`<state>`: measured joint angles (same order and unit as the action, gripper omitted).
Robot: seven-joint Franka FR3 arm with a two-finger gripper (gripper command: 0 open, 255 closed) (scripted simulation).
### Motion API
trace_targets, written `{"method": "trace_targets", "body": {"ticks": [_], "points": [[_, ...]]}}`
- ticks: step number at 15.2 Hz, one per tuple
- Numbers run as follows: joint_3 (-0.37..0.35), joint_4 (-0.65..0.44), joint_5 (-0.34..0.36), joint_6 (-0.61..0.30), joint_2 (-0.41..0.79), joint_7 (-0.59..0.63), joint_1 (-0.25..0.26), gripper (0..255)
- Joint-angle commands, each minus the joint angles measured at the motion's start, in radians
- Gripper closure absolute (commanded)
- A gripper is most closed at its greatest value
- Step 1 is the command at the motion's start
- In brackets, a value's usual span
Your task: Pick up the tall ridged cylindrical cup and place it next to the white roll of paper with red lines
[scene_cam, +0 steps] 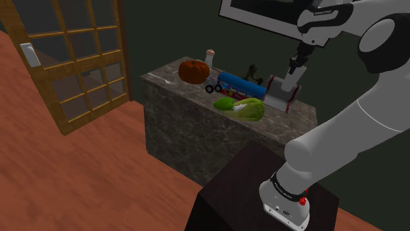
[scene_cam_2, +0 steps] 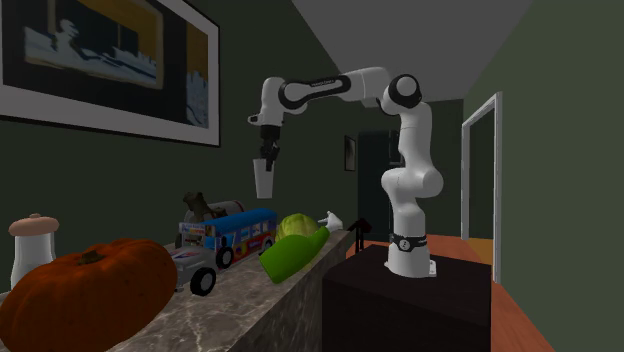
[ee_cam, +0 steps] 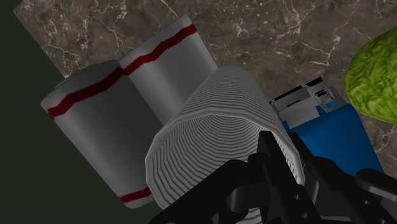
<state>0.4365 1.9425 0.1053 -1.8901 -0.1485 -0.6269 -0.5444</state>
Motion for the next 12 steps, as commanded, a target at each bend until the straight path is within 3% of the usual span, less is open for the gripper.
{"method": "trace_targets", "body": {"ticks": [1,12], "points": [[0.001,0.027,0.001,-0.028,0.001,0.002,0.0,255],[0.01,0.151,-0.004,-0.176,0.026,0.001,-0.004,255]]}}
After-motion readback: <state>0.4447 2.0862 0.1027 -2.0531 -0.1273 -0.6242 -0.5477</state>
